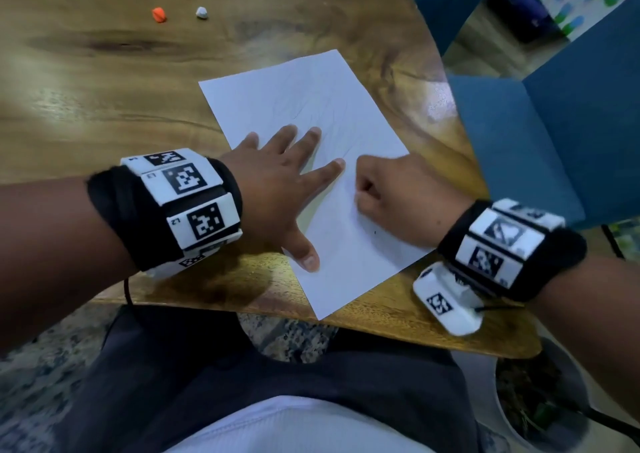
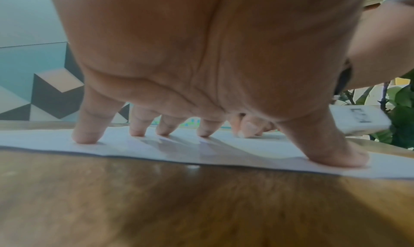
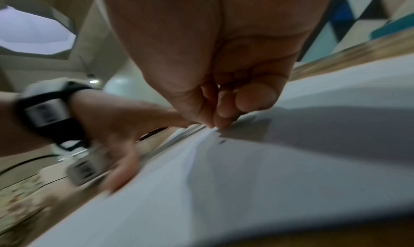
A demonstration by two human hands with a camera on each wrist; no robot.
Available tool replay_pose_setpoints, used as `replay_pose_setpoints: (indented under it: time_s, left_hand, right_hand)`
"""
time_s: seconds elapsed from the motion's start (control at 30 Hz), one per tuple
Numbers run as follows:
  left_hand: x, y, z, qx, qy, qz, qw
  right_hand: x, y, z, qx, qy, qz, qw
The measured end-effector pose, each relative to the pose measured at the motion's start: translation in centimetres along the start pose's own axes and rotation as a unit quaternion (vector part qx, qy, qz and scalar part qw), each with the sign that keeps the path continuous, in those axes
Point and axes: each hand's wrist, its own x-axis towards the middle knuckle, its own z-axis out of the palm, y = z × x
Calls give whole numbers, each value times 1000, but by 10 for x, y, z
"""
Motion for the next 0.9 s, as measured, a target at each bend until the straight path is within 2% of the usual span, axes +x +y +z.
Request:
replay_pose_setpoints:
  time_s: [0.1, 0.17, 0.23, 0.33, 0.43, 0.5, 0.63, 0.7, 0.77, 0.9]
  left_hand:
    - [0, 1, -1, 2, -8, 0, 1000]
    - [0, 1, -1, 3, -9, 0, 1000]
    - [0, 1, 0, -2, -9, 0, 1000]
    - [0, -1, 1, -2, -7, -1, 1000]
    - [1, -1, 1, -3, -4, 1, 1000]
    - [1, -1, 1, -2, -3, 1, 1000]
    - [1, 0, 0, -3, -13, -1, 1000]
    - [0, 1, -1, 3, -16, -2, 1000]
    - [0, 1, -1, 4, -16, 0, 1000]
    - [-1, 0, 1, -10, -10, 1, 1000]
  right_hand:
    - [-22, -27, 16, 5, -53, -75, 996]
    - [-25, -32, 18, 9, -68, -88, 994]
    - [-16, -17, 11, 22, -55, -46, 997]
    - [6, 18, -7, 6, 4, 45, 999]
    - [12, 29, -14, -16, 37, 72, 997]
    - [5, 15, -7, -30, 19, 48, 998]
    - [-25, -28, 15, 1, -54, -74, 996]
    - [-31, -37, 20, 2, -82, -110, 991]
    - [-25, -29, 17, 4, -83, -86, 993]
    - [6, 11, -2, 16, -3, 33, 999]
